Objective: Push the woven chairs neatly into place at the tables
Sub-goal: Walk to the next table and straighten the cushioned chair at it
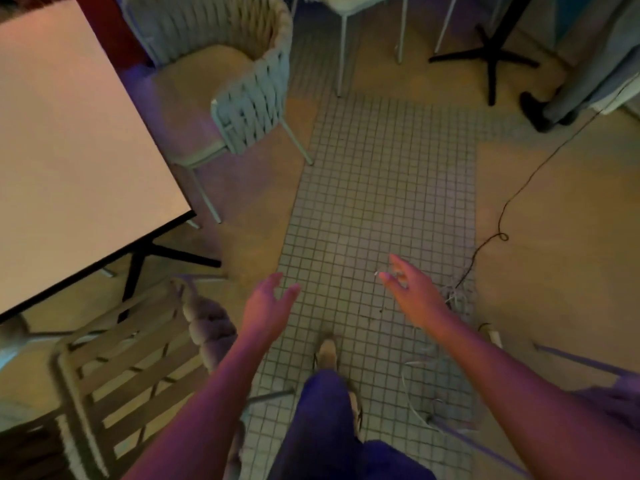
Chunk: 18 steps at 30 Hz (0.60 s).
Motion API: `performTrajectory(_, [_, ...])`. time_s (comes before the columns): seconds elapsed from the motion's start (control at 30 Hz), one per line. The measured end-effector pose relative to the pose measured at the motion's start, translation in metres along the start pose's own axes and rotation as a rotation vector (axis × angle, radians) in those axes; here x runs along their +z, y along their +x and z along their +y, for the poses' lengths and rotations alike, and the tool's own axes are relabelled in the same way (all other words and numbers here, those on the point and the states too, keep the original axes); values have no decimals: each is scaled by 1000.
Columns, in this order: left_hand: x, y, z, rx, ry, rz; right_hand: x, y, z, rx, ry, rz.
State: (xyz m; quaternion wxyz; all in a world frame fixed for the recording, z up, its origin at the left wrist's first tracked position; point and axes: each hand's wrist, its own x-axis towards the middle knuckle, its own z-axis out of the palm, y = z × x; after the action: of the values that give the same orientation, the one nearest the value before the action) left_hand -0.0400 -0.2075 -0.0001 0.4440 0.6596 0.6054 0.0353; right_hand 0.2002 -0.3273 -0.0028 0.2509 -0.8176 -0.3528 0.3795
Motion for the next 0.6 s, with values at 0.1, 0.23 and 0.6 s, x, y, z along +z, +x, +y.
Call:
performTrajectory(0.1, [-3, 51, 39, -28, -34, 10, -19, 55, -11, 1, -4, -33])
performTrajectory(0.23, [-16, 129, 85, -43, -48, 18, -56, 148, -37, 10, -44, -25])
performTrajectory(0.6, [-82, 324, 225, -154, -203, 138, -164, 393, -144, -41, -5, 2])
